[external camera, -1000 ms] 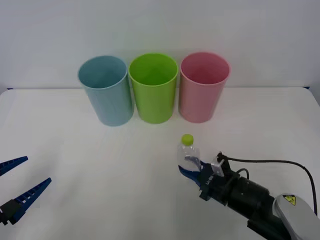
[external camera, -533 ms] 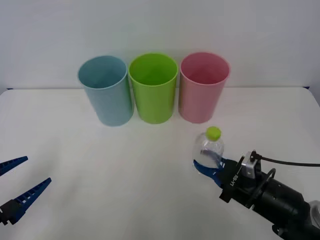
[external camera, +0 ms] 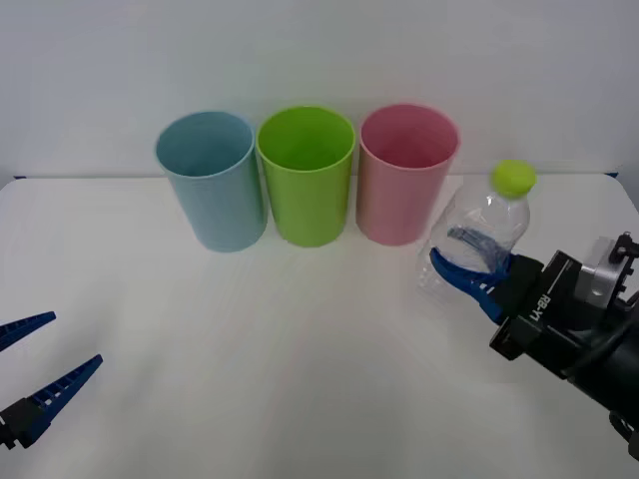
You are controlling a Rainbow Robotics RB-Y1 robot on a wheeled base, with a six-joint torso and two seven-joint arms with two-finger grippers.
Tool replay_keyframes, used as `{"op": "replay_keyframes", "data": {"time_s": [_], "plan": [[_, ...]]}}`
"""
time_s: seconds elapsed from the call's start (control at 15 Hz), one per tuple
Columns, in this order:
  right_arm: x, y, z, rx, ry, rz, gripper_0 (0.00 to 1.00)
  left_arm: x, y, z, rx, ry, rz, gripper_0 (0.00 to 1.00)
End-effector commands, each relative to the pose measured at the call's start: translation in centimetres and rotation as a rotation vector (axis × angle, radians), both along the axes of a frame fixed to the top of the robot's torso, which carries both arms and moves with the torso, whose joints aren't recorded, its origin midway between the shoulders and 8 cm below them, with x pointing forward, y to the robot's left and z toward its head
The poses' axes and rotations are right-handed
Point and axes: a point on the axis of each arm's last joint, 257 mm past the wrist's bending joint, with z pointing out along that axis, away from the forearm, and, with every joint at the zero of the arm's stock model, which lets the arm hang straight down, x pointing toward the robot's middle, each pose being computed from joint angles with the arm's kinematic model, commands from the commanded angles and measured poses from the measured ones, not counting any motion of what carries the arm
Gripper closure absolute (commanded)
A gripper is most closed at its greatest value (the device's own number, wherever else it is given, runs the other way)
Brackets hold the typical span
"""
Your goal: Grasp the object on the table and drop it into the matching bin: aluminum can to the light blue bin, PET bottle to the pink bin.
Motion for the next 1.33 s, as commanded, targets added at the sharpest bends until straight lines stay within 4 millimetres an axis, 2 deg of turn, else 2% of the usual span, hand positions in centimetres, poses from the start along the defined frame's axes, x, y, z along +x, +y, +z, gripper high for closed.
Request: {"op": "replay_keyframes", "data": {"time_s": [0.07, 0.27, 0.47, 0.53, 0.73, 1.0, 1.2, 1.33], "plan": [[0.9, -0.1, 3.7, 0.013, -0.03, -0.027, 1.0, 0.0, 0.0, 0.0, 0.0, 0.0, 0.0, 0.0], [3.3, 0.0, 6.6, 0.046, -0.048, -0.058, 1.0, 0.0, 0.0, 0.0, 0.0, 0.0, 0.0, 0.0], [7.1, 0.2, 8.4, 0.08, -0.049, -0.095, 1.0, 0.0, 0.0, 0.0, 0.0, 0.0, 0.0, 0.0], [9.0, 0.1, 8.7, 0.082, -0.055, -0.119, 1.0, 0.0, 0.0, 0.0, 0.0, 0.0, 0.0, 0.0], [13.9, 0.5, 9.1, 0.087, -0.065, -0.175, 1.0, 0.0, 0.0, 0.0, 0.0, 0.0, 0.0, 0.0], [19.7, 0.8, 7.9, 0.086, -0.032, -0.246, 1.0, 0.0, 0.0, 0.0, 0.0, 0.0, 0.0, 0.0], [23.4, 1.3, 7.5, 0.075, -0.014, -0.292, 1.0, 0.0, 0.0, 0.0, 0.0, 0.0, 0.0, 0.0], [25.2, 1.3, 7.2, 0.068, -0.007, -0.324, 1.0, 0.0, 0.0, 0.0, 0.0, 0.0, 0.0, 0.0]]}}
